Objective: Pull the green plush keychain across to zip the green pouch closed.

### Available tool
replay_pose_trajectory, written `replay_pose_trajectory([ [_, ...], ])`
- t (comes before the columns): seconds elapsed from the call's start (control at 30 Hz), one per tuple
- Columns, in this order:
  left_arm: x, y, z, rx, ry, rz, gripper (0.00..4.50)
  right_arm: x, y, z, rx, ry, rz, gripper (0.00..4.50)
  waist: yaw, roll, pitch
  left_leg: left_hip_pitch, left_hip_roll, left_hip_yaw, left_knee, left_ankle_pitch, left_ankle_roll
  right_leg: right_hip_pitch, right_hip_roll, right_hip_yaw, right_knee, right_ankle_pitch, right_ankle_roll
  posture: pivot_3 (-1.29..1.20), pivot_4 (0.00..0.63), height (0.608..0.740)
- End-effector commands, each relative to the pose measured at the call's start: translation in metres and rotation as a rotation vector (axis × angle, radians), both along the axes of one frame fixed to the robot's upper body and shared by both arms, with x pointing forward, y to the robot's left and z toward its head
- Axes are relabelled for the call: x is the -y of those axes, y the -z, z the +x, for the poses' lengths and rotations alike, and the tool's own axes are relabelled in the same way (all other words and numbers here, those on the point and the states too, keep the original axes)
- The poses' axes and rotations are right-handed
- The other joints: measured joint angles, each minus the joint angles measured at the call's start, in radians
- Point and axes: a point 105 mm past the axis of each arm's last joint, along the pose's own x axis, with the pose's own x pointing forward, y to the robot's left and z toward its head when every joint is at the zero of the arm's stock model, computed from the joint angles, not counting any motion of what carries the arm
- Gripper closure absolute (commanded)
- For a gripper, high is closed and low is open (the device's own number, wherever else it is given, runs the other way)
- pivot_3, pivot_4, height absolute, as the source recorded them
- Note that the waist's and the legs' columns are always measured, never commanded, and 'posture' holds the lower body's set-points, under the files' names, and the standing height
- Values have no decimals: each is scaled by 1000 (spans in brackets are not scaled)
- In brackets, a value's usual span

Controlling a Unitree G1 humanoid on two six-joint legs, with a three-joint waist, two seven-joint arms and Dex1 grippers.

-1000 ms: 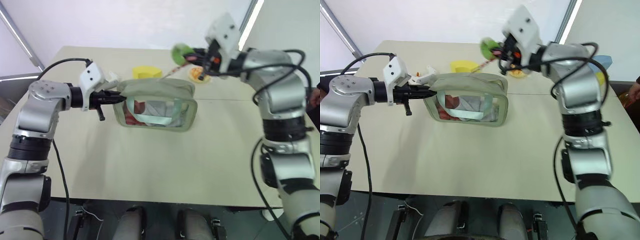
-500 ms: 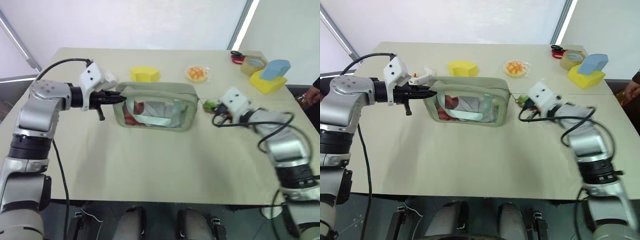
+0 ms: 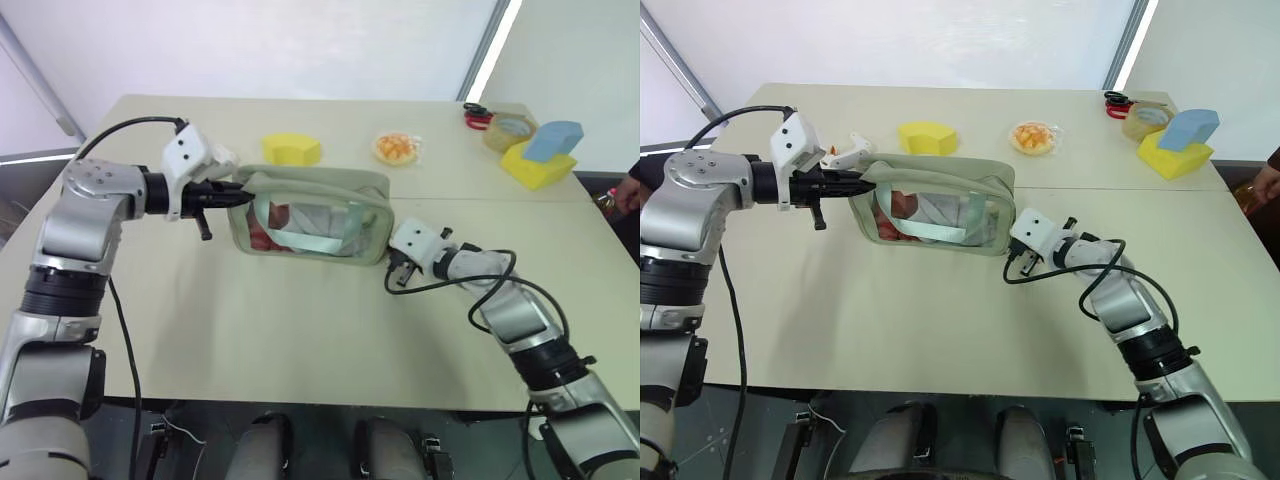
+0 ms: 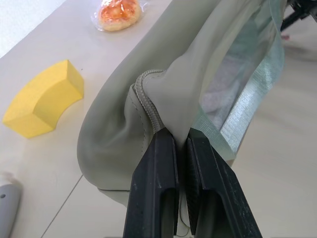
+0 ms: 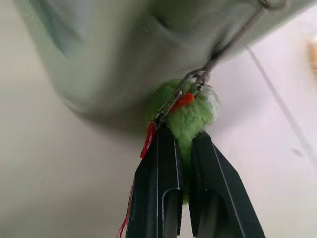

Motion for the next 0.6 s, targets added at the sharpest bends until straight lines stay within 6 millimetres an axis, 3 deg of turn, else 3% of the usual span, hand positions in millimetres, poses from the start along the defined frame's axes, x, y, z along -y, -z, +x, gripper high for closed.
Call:
replay_pose_trajectory([
  [0.03, -5, -14, -4, -3, -4, -52, 3718, 7, -56, -2, 12, -16, 219, 2977, 0, 0, 0, 0, 0, 0, 0, 0, 0, 0, 0, 0, 0, 0, 0, 0, 150, 740],
  [0.13, -19, -31, -6, -19, -28, -120, 2454, 9, -104, -20, -11, -99, 343, 1485, 0, 0, 1, -1, 1, 0, 0, 0, 0, -1, 0, 0, 0, 0, 0, 0, 150, 740],
  [0.23, -32, -41, -8, -24, -58, -147, 965, 8, -128, -38, -52, -167, 377, 14, 0, 0, 1, -2, 1, -1, 0, 0, 0, -2, 0, 0, 0, 0, 0, 0, 150, 740],
  [0.3, -51, -47, -11, -20, -96, -135, 31, 0, -148, -54, -93, -242, 423, 0, -3, 0, 1, -1, 1, -1, 0, 0, 0, -1, 0, 0, 0, 0, 0, 0, 150, 740],
  [0.43, -68, -54, -15, -16, -142, -132, 31, -11, -166, -68, -121, -302, 469, 0, -2, 0, 1, 0, 1, -1, -1, 0, 1, -1, 1, 0, 0, 0, 0, 0, 150, 740],
  [0.6, -65, -50, -17, -10, -140, -138, 31, -14, -170, -64, -89, -276, 496, 0, 6, -1, 1, -2, 1, -1, 0, -1, 1, -1, 0, 0, 0, 0, 0, 0, 150, 740],
])
